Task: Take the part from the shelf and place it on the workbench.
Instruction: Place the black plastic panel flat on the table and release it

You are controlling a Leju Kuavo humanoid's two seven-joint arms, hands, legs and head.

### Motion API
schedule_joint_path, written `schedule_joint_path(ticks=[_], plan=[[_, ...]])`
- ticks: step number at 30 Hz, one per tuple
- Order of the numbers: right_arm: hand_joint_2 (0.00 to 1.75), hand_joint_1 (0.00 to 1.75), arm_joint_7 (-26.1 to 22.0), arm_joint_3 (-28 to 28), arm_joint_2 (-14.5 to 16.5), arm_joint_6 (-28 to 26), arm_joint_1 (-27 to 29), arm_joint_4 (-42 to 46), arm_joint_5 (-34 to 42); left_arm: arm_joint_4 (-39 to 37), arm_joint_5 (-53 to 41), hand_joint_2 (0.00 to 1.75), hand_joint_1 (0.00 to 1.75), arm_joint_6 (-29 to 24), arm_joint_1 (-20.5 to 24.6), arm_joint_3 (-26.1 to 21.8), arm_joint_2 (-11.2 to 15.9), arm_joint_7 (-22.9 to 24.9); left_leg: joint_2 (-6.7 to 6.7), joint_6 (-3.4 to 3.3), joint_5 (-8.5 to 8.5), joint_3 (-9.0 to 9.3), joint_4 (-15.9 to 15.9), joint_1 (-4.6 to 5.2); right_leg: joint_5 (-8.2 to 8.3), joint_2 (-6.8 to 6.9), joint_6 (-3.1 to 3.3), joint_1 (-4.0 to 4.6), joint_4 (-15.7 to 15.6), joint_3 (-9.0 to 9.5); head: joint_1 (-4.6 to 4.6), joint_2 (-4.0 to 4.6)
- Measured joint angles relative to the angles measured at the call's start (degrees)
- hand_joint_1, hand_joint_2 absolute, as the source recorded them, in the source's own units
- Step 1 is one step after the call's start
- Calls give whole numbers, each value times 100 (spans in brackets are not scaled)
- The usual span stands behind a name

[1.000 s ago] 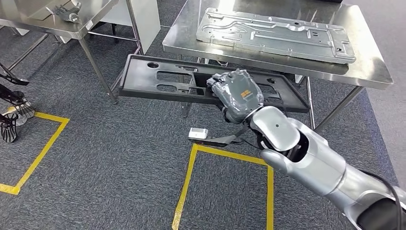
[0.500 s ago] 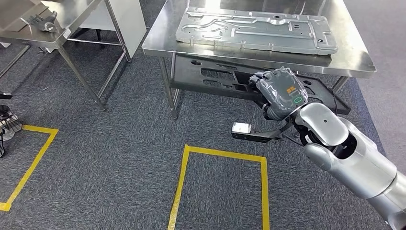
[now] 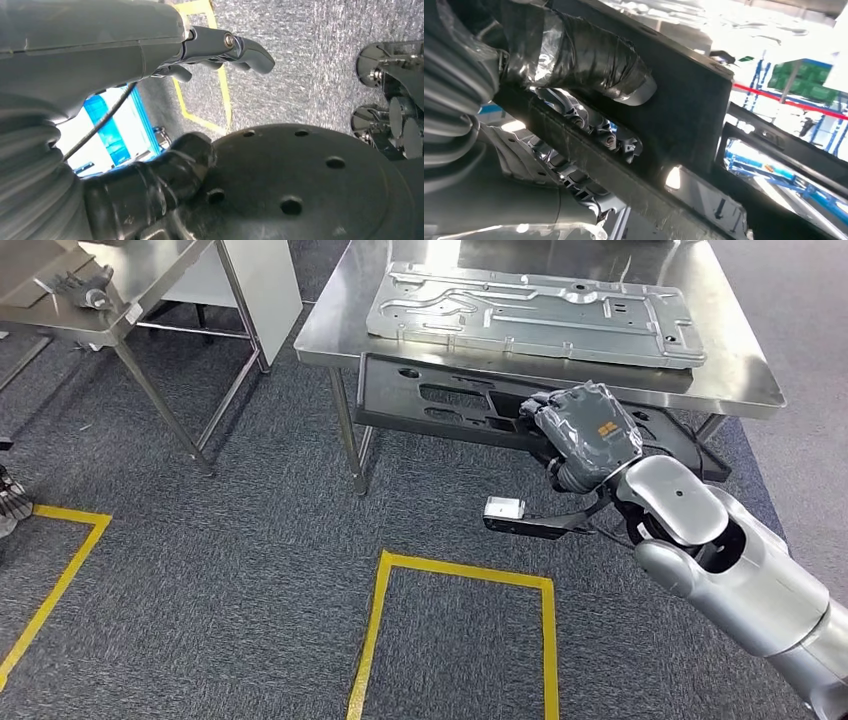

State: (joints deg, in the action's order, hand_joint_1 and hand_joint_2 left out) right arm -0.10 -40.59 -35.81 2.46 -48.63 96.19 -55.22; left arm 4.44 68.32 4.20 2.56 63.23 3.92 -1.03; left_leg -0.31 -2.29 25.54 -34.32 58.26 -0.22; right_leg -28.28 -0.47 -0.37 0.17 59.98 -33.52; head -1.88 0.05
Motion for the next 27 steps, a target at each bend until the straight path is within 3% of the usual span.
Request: schedule_joint_path(ticks=[2, 4, 5, 6, 8, 10, 11, 14, 16, 17, 19, 20, 21, 22, 24, 25, 27], plan=[[175, 175, 1, 11, -23, 3, -18, 2, 1, 0, 7, 175, 0, 6, 4, 2, -5, -3, 3, -45, -2, 65, -64, -22, -242, 9, -76, -34, 494, -236, -3, 1], [175, 175, -1, 15, -39, 10, -11, 0, 1, 0, 11, 175, 0, 8, 5, 3, -5, -4, 4, -60, 31, 94, -67, -24, -495, 14, -148, -81, 1219, -655, -3, 1], [175, 175, -2, 15, -43, 16, 0, -1, 1, 0, 16, 175, 0, 9, 4, 3, -5, -4, 3, -58, 55, 114, -62, -27, -496, 16, -177, -107, 1422, -807, -2, 1], [175, 175, -3, 15, -46, 22, 9, -2, 4, 0, 26, 175, 0, 10, 4, 4, -6, -4, 2, -49, 84, 142, -52, -32, -381, 20, -201, -132, 1419, -858, -2, 1], [175, 175, -5, 15, -56, 31, 5, -2, 15, 0, 45, 175, 0, 13, 3, 7, -7, -4, -2, -13, 168, 220, -20, -46, 97, 39, -232, -173, 808, -649, -2, 1], [175, 175, -10, 16, -67, 40, -15, -5, 30, -1, 53, 175, 0, 15, 4, 9, -6, -4, -8, 52, 255, 261, 12, -37, 352, 56, -219, -164, 173, -361, -2, 0], [175, 175, -13, 16, -71, 46, -23, -6, 37, -1, 54, 175, 0, 18, 7, 11, -5, -4, -10, 87, 282, 266, 18, -30, 353, 57, -192, -149, 20, -289, -2, -1], [175, 175, -11, 19, -83, 57, -29, -6, 54, 0, 58, 175, 0, 23, 21, 14, -3, -4, -1, 179, 326, 293, 1, -23, 267, 39, -70, -127, -51, -223, -1, 0], [175, 175, -10, 24, -87, 56, -35, -4, 57, 0, 61, 175, 0, 24, 30, 15, 1, -5, 5, 231, 444, 217, 220, -27, 237, 40, 21, -149, -100, -141, 5, 0], [175, 175, -10, 26, -87, 56, -39, -4, 58, 0, 63, 175, 0, 25, 34, 15, 3, -6, 6, 248, 564, 69, 511, -32, 216, 44, 63, -154, -117, -96, 10, 0], [175, 175, -12, 28, -87, 57, -39, -5, 58, 0, 68, 175, 0, 26, 37, 16, 5, -10, 4, 267, 826, -418, 1325, -33, 154, 48, 118, -127, -122, -28, 15, 0], [175, 175, -13, 28, -87, 58, -34, -7, 57, 0, 70, 175, 0, 26, 37, 18, 6, -13, 5, 269, 863, -639, 1630, -33, 119, 46, 129, -113, -122, 13, 14, 1], [175, 175, -14, 28, -87, 58, -30, -7, 56, 0, 71, 175, 0, 26, 36, 21, 6, -15, 5, 262, 780, -771, 1737, -32, 78, 42, 131, -102, -122, 63, 14, 1], [175, 175, -14, 28, -87, 58, -28, -8, 54, 0, 71, 175, 0, 26, 34, 25, 7, -15, 5, 247, 572, -777, 1597, -32, 32, 37, 127, -93, -122, 127, 14, 1], [175, 175, -12, 28, -87, 58, -35, -10, 49, -1, 71, 175, 0, 26, 22, 34, 9, -15, 2, 193, 34, -532, 866, -25, -76, 29, 102, -86, -125, 264, 13, -1], [175, 175, -11, 28, -87, 58, -44, -14, 45, -1, 71, 175, 0, 26, 13, 39, 11, -15, 0, 165, -123, -379, 507, -13, -128, 20, 76, -74, -121, 310, 12, 0], [175, 175, -15, 30, -90, 58, -61, -26, 36, -1, 72, 175, 0, 29, 9, 51, 14, -15, -2, 117, -148, -222, 181, 13, -176, 9, 10, -60, -129, 353, 13, -1]])
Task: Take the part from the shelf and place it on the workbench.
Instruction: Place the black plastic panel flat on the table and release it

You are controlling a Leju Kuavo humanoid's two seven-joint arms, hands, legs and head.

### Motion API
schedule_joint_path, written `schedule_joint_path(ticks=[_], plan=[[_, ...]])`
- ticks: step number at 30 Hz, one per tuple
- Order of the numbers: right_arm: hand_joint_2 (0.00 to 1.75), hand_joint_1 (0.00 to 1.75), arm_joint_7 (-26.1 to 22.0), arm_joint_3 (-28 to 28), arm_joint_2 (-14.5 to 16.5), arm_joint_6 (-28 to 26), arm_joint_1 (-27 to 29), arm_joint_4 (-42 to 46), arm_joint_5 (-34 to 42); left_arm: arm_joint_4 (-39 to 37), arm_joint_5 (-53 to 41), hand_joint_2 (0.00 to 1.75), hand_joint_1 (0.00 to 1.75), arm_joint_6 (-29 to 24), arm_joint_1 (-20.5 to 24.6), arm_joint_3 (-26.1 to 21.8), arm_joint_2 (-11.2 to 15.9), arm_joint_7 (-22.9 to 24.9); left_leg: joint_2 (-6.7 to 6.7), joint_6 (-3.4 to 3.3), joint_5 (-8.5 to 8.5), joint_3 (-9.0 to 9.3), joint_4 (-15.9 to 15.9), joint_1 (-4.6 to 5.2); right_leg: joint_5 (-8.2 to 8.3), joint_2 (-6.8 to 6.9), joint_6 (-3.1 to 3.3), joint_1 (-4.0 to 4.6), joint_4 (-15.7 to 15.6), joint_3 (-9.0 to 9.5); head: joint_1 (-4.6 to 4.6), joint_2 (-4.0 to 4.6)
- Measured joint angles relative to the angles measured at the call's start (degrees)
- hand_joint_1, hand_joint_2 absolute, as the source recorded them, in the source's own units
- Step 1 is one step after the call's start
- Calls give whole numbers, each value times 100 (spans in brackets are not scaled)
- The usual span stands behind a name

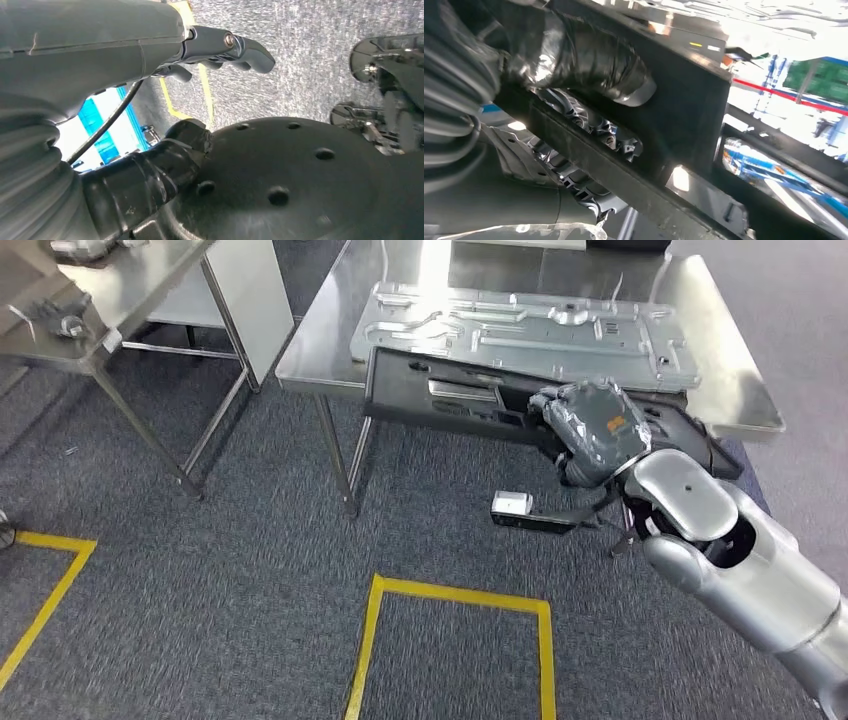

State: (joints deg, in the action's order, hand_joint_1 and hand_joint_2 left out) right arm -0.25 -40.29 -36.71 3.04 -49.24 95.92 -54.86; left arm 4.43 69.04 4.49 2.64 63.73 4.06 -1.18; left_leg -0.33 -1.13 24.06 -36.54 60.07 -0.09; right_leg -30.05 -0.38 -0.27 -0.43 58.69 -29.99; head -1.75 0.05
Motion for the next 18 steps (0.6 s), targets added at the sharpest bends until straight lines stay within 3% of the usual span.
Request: schedule_joint_path(ticks=[2, 4, 7, 9, 10, 12, 14, 16, 18], plan=[[175, 175, -4, 1, -5, -2, -7, -9, -10, 0, 2, 175, 0, 8, 8, 16, 1, -1, -1, -51, 47, 63, -95, -1, 12, 2, -66, 1, 22, 19, 1, 0], [175, 175, -5, 3, -13, -3, -14, -14, -22, 1, 3, 175, 0, 15, 7, 31, -1, -1, -5, -116, 73, 173, -178, -21, -8, 14, -115, -12, 285, -87, -2, 1], [175, 175, -3, 7, -21, -2, -25, -24, -37, 1, 4, 175, 0, 20, 7, 40, -3, -2, -8, -177, 156, 302, -217, -34, -314, 21, -185, -37, 1215, -686, -3, 2], [175, 175, -3, 8, -21, -1, -8, -33, -40, 1, 5, 175, 0, 21, 4, 43, -4, -2, -12, -178, 242, 394, -213, -34, -415, 24, -212, -49, 1535, -1038, -3, 0], [175, 175, -3, 8, -21, -1, -2, -36, -43, 1, 8, 175, 0, 21, 3, 44, -4, -1, -15, -172, 294, 460, -210, -34, -300, 26, -216, -53, 1435, -1090, -3, 1], [175, 175, 2, 7, -19, -2, 0, -39, -66, 1, 22, 175, 0, 24, -1, 45, -5, 0, -19, -142, 418, 603, -209, -35, 257, 37, -198, -58, 751, -960, -4, 1], [175, 175, 20, -6, -4, 1, -1, -50, -120, 1, 41, 175, 0, 31, 4, 47, -4, -1, -18, -86, 519, 689, -212, -29, 625, 52, -131, -21, 195, -834, 1, 0], [175, 175, 54, -30, 28, 7, 0, -61, -175, 1, 52, 175, 0, 40, 17, 48, -2, -1, -14, -22, 559, 733, -229, -17, 656, 54, -34, 20, 85, -815, 4, -1], [175, 175, 85, -45, 67, 10, 0, -61, -202, 1, 54, 175, 0, 45, 29, 49, 2, 0, -10, 29, 570, 745, -160, -4, 660, 45, 52, -7, 36, -727, 2, 1]])
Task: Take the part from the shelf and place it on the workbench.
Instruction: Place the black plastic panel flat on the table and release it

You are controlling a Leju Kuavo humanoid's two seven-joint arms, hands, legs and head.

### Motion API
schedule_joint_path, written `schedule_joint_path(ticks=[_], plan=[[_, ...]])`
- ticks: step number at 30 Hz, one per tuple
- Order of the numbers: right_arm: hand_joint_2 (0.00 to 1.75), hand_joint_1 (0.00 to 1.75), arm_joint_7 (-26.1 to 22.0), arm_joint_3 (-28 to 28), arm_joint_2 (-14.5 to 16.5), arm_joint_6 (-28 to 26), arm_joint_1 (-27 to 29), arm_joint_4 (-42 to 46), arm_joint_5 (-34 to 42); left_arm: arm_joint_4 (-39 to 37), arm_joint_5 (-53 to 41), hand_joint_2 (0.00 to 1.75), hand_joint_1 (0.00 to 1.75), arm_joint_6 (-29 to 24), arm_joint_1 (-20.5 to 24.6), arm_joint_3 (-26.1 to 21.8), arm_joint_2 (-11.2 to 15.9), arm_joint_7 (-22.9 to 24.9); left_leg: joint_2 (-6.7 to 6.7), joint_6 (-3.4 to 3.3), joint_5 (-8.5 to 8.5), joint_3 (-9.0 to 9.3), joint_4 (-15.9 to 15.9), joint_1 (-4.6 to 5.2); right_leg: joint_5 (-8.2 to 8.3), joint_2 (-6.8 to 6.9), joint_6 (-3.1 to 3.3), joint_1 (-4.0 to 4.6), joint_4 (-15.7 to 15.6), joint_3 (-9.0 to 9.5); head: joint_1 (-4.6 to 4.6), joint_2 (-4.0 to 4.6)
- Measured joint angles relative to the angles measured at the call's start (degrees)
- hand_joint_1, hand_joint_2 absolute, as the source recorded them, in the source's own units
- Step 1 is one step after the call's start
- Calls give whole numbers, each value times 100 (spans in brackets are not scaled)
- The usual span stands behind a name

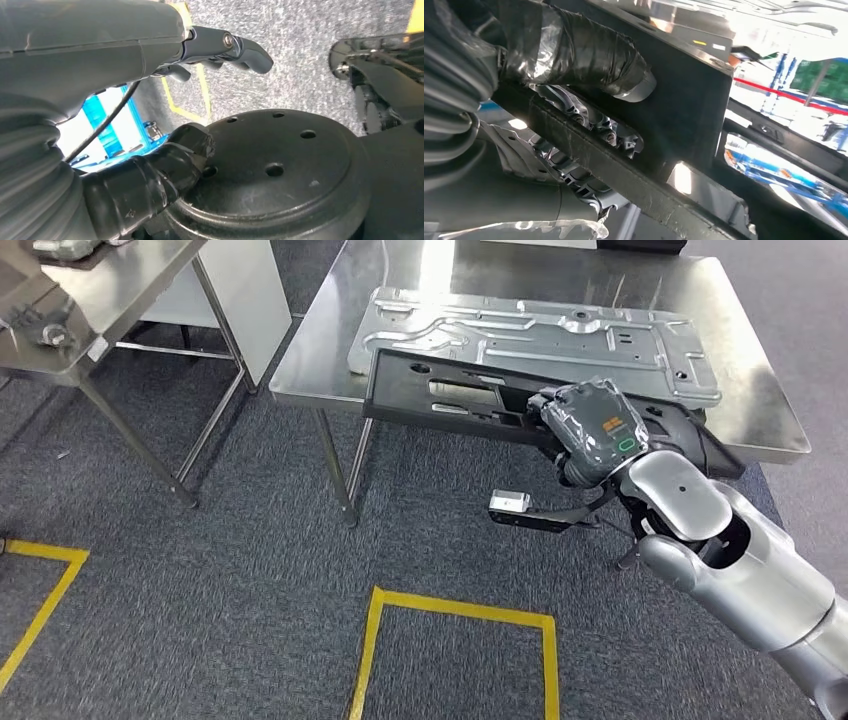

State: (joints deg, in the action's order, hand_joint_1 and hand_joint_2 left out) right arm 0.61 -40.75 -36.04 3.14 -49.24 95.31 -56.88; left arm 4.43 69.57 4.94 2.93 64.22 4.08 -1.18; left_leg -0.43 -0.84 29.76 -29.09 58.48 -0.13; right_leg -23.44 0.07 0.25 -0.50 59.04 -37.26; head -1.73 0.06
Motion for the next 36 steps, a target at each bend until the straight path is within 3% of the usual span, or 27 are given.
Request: schedule_joint_path(ticks=[2, 5, 6, 7, 8, 10, 12, 16, 18, 20, 21, 22, 23, 25, 27, 29, 32, 33, 36], plan=[[175, 175, 14, -9, 33, -1, -5, 0, -18, 0, 1, 175, 0, 0, 9, 2, 4, -1, 4, 41, 45, -216, 447, 2, -60, 1, 78, -29, -44, 128, 1, 1], [175, 175, 16, -53, 80, -1, -5, -2, -38, -1, 2, 175, 0, 0, 10, 4, 8, -1, 6, 89, 416, -910, 1448, -5, -198, 1, 133, -16, -60, 290, 2, 1], [175, 175, 15, -72, 95, -1, 1, -2, -40, -1, 2, 175, 0, 0, 8, 4, 9, 0, 6, 93, 504, -1074, 1577, -4, -254, -3, 134, -11, -59, 356, 3, 0], [175, 175, 13, -86, 107, 0, 7, -2, -40, -1, 2, 175, 0, 0, 5, 4, 10, 0, 6, 87, 485, -1155, 1528, -4, -312, -8, 131, -7, -58, 431, 3, -1], [175, 175, 13, -94, 117, 1, 11, -2, -40, -1, 2, 175, 0, 0, 1, 4, 10, 0, 6, 73, 322, -1142, 1295, -4, -372, -10, 125, -3, -57, 515, 3, -1], [175, 175, 15, -99, 134, 2, 14, -5, -43, -1, 2, 175, 0, 0, -21, 5, 17, -1, 4, 15, -285, -996, 567, 11, -498, -10, 100, 11, -50, 678, 1, 0], [175, 175, 18, -113, 153, 3, 10, -15, -49, -2, 2, 175, 0, -1, -34, 9, 28, 1, 6, -43, -677, -887, 100, 38, -595, -20, 44, 24, -55, 755, 0, 0], [175, 175, 33, -128, 177, 5, -8, -22, -57, -2, 6, 175, 0, 0, -33, 21, 34, 13, 2, -152, -714, -718, -74, 36, -560, -26, -74, 14, 178, 692, 0, 1], [175, 175, 41, -130, 179, 5, -35, -23, -62, -2, 7, 175, 0, 0, -31, 29, 31, 18, 0, -203, -674, -608, -124, 15, -648, -20, -127, -6, 709, 377, -2, 1], [175, 175, 39, -133, 176, 5, -49, -31, -61, -2, 7, 175, 0, -1, -25, 34, 23, 17, -5, -226, -598, -536, -127, 12, -933, -19, -187, -26, 1320, -68, -2, 0], [175, 175, 38, -134, 173, 5, -48, -38, -57, -2, 7, 175, 0, -1, -23, 34, 19, 17, -8, -224, -553, -496, -122, 12, -1050, -17, -209, -37, 1487, -243, -2, 1], [175, 175, 38, -136, 167, 5, -47, -45, -52, -2, 7, 175, 0, -2, -23, 34, 16, 17, -11, -219, -505, -448, -115, 11, -1060, -14, -222, -45, 1490, -335, -2, 0], [175, 175, 37, -136, 158, 5, -47, -52, -48, -2, 7, 175, 0, -2, -24, 35, 14, 17, -13, -209, -452, -389, -105, 10, -932, -12, -226, -52, 1316, -336, -2, -1], [175, 175, 28, -130, 128, 5, -51, -60, -40, -2, 9, 175, 0, -3, -26, 36, 10, 11, -14, -182, -335, -267, -88, 8, -387, -7, -200, -54, 608, -129, -1, 0], [175, 175, 16, -125, 103, 6, -70, -70, -32, -2, 15, 175, 0, -3, -18, 37, 8, 5, -11, -129, -243, -180, -83, 15, -91, 1, -135, -16, 86, 27, -1, 0], [175, 175, 7, -123, 77, 7, -92, -84, -22, -2, 25, 175, 0, -3, -5, 40, 7, 3, -6, -63, -203, -126, -62, 28, -91, 0, -51, 15, -10, 65, -4, 0], [175, 175, -6, -114, 38, 7, -117, -98, 2, -2, 33, 175, 0, 0, 5, 50, 18, 2, 0, 11, -104, -164, 186, 38, -86, -4, 64, -29, -53, 224, 1, 1], [175, 175, -15, -110, 30, 7, -134, -101, 12, -2, 33, 175, 0, 0, 8, 55, 22, 2, 2, 32, -2, -304, 455, 31, -107, -2, 95, -37, -68, 279, 5, 1], [175, 175, -59, -105, 13, 12, -168, -110, 34, -2, 40, 175, 0, 2, 11, 66, 26, 0, 5, 95, 403, -995, 1485, 4, -202, -5, 142, -25, -76, 380, 15, 1]])
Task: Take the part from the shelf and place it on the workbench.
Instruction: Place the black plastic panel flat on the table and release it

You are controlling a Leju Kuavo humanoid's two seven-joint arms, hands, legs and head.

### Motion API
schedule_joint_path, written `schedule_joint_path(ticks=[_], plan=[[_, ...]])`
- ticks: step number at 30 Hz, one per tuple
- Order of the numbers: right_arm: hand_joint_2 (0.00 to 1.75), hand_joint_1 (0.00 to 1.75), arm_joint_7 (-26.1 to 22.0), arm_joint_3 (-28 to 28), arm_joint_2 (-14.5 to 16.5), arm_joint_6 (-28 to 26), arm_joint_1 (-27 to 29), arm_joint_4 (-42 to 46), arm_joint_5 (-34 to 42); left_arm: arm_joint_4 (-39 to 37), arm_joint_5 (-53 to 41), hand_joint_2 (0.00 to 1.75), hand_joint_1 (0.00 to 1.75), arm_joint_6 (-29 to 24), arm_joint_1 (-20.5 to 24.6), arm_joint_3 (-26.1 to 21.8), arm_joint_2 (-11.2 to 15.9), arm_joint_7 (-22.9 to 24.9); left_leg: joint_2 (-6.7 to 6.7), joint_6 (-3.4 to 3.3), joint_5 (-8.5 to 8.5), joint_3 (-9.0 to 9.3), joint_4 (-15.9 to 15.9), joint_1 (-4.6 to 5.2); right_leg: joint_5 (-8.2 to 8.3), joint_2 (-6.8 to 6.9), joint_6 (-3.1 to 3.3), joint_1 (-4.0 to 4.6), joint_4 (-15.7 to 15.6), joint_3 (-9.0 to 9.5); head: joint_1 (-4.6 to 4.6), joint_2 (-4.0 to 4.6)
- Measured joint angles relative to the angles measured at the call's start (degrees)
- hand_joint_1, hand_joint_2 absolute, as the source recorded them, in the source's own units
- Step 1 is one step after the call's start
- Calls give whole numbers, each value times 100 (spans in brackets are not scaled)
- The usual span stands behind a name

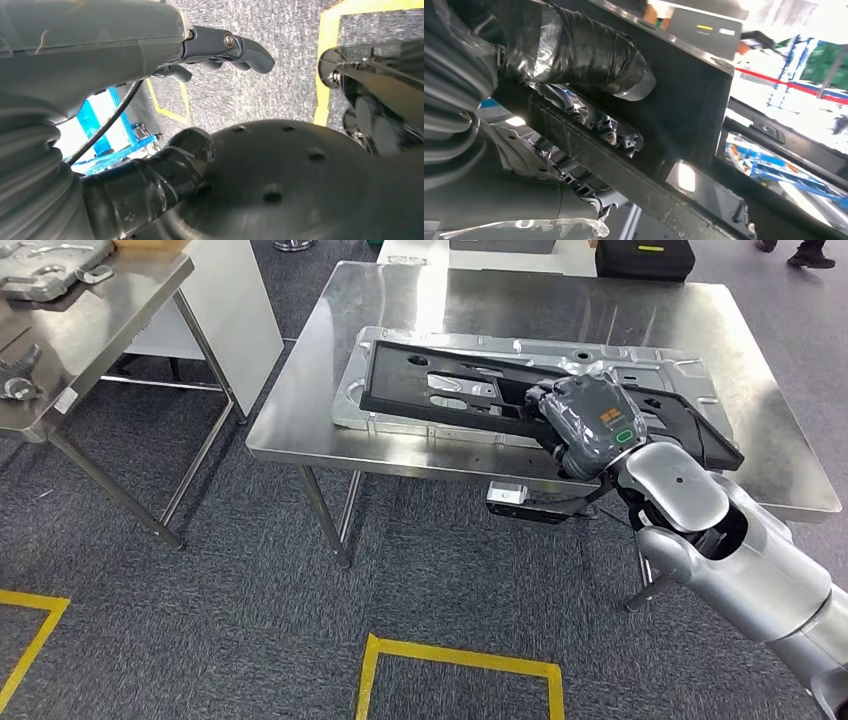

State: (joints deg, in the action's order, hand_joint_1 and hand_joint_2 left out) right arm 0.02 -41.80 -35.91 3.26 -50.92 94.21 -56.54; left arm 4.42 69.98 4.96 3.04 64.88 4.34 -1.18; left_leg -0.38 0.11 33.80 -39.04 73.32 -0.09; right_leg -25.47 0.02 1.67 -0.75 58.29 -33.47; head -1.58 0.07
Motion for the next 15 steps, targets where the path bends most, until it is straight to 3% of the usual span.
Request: schedule_joint_path(ticks=[1, 2, 4, 6, 10, 12, 15], plan=[[175, 175, -13, -1, -1, 3, 3, -3, 5, 0, 3, 175, 0, 0, -1, 3, 1, 0, 0, 11, 14, -144, 121, -2, -38, -4, -1, 4, 2, 39, 1, 0], [175, 175, -21, -1, -2, 5, 4, -4, 9, 0, 7, 175, 0, 1, -3, 7, 1, 0, 1, 7, -91, -184, 38, -2, -79, -9, -7, 5, 6, 87, 1, -1], [175, 175, -32, -2, -14, 9, 0, -7, 24, 0, 14, 175, 0, 1, -14, 15, 2, -1, 2, -33, -625, -7, -642, -2, -176, -11, -33, 6, 10, 200, 1, -1], [175, 175, -47, -3, -38, 9, -7, -16, 40, 0, 20, 175, 0, 1, -27, 23, 4, -1, 2, -87, -933, 201, -1279, 23, -271, -14, -86, 16, 24, 283, -1, -1], [175, 175, -96, 2, -123, -1, 12, -35, 102, 1, 53, 175, 0, 15, -45, 50, 4, -3, -3, -228, -983, 367, -1527, 27, -336, -14, -238, 28, 98, 355, -1, 0], [175, 175, -112, 11, -177, -6, 12, -39, 115, 1, 71, 175, 0, 20, -49, 60, 1, -1, -4, -293, -978, 477, -1566, 7, -447, -8, -291, 13, 424, 217, -2, -1], [175, 175, -120, 16, -224, -7, 47, -52, 118, 0, 78, 175, 0, 20, -38, 66, -5, -1, -7, -333, -899, 549, -1575, 4, -826, -6, -343, -7, 1392, -436, -3, -2]])
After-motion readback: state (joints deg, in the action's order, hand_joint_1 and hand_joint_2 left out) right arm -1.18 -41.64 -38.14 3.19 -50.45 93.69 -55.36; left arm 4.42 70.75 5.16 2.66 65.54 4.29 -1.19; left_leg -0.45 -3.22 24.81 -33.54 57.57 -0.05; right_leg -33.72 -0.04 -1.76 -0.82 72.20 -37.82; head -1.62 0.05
